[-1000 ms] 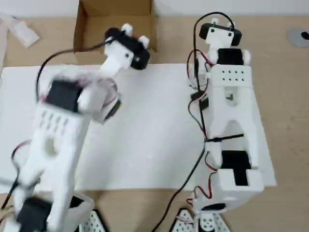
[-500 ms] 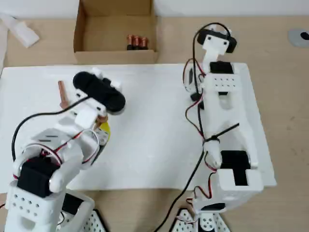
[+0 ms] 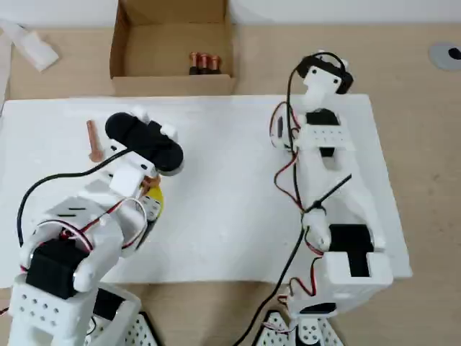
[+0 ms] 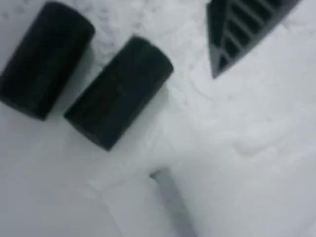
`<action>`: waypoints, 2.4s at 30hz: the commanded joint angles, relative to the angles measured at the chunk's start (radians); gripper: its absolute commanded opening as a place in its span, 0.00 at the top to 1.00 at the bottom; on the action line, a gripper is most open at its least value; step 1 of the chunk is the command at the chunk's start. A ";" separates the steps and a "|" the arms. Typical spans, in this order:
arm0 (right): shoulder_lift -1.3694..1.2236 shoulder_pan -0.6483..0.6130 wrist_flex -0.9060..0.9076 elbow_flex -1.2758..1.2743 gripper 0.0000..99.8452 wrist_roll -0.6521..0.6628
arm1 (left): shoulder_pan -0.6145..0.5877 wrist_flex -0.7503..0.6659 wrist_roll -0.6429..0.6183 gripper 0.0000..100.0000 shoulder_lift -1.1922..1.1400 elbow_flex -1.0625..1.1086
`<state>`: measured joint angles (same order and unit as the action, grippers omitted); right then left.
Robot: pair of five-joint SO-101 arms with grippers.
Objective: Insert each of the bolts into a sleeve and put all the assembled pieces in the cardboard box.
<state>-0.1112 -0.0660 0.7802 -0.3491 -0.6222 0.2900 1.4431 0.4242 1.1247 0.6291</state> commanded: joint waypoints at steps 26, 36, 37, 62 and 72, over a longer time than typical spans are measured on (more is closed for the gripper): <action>-0.104 0.021 -0.089 -0.005 0.77 0.020 | 0.008 -0.018 0.003 0.99 0.097 0.035; -0.105 0.015 -0.063 -0.005 0.78 0.041 | 0.008 0.040 0.005 0.99 0.229 0.061; -0.105 0.015 -0.063 -0.005 0.78 0.041 | 0.008 0.048 0.005 0.99 0.231 0.061; -0.097 0.015 0.189 0.173 0.99 0.049 | 0.005 0.052 -0.002 0.99 0.231 0.051; 0.134 -0.064 0.482 0.512 0.99 0.253 | -0.218 -0.069 -0.114 0.99 0.231 -0.009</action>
<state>-0.1527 -0.0798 1.2190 0.0376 -0.4335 0.1841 1.4461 0.3613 1.3487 0.6889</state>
